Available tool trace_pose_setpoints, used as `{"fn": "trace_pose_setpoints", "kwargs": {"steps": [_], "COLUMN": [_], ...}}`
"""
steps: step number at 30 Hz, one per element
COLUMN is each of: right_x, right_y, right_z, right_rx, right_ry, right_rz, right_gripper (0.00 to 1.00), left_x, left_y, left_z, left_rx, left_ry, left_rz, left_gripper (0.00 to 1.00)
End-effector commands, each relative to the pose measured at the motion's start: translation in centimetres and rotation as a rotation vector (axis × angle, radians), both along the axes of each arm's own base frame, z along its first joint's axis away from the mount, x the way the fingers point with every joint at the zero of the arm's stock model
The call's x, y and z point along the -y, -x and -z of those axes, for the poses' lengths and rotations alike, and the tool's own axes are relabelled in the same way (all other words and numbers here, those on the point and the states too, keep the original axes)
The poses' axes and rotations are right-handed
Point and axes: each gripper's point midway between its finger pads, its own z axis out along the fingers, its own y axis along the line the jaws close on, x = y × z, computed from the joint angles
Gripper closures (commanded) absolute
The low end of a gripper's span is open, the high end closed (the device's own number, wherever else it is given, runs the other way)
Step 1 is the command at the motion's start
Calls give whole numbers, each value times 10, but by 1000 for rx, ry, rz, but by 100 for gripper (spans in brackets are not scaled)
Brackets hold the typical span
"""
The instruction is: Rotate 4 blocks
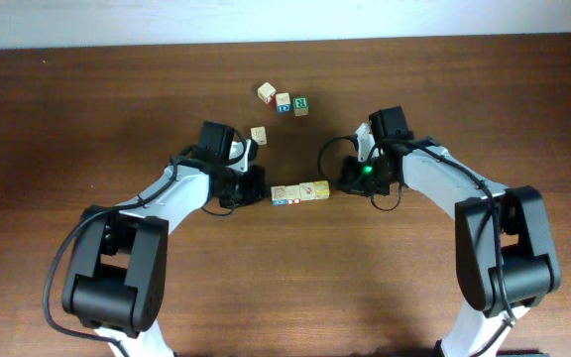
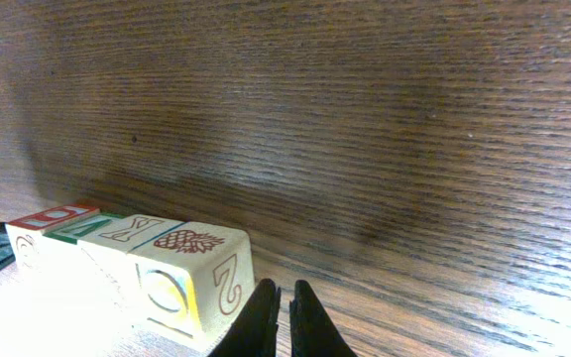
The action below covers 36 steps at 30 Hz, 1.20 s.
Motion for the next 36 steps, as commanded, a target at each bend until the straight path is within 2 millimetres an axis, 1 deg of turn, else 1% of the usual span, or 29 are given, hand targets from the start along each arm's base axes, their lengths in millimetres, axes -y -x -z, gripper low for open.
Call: {"fn": "trace_pose_setpoints", "kwargs": {"steps": [1, 2, 4, 5, 9, 10, 11, 13, 14, 18, 20, 25, 27, 31, 33, 35, 36], "right_x": [-6, -10, -13, -17, -30, -30, -25, -10, -9, -14, -22, -31, -39, -44, -51, -53, -60], "right_y": [5, 7, 8, 14, 25, 25, 23, 15, 12, 9, 12, 14, 16, 18, 21, 18, 19], "right_z": [2, 2, 2, 0, 0, 0, 3, 4, 4, 0, -5, -13, -24, -34, -37, -42, -46], "right_rx": [-4, -2, -2, -28, -51, -51, -44, -36, -22, 28, 29, 31, 60, 89, 100, 112, 122], "right_ry": [-8, -8, -9, -39, -55, -55, -22, 0, -2, -24, -75, -133, -133, -104, -102, -95, -99], "right_rz": [-27, -39, -45, -56, -93, -93, -84, -44, -49, -112, -146, -164, -185, -203, -222, -222, -240], "right_gripper": [92, 92, 92, 95, 95, 96, 95, 95, 95, 96, 96, 96, 96, 96, 96, 96, 96], "left_x": [4, 4, 4, 4, 4, 4, 4, 3, 1, 1, 1, 1, 1, 1, 1, 1, 1], "left_y": [5, 5, 5, 5, 6, 6, 6, 6, 6, 5, 5, 5, 5, 5, 5, 5, 5], "left_z": [9, 9, 9, 9, 9, 9, 9, 10, 11, 11, 11, 11, 11, 11, 11, 11, 11], "left_rx": [-37, -37, -37, -37, -38, -38, -38, -48, -58, -60, -58, -57, -57, -57, -57, -57, -57], "left_ry": [9, 9, 9, 9, 9, 9, 9, 2, -4, -4, -4, -3, -3, -3, -3, -3, -3], "left_rz": [-1, -1, -1, -1, -1, -1, -1, -17, -31, -38, -38, -38, -37, -38, -38, -37, -37], "left_gripper": [100, 100, 100, 100, 100, 100, 100, 100, 100, 100, 100, 100, 100, 100, 100, 100, 100]}}
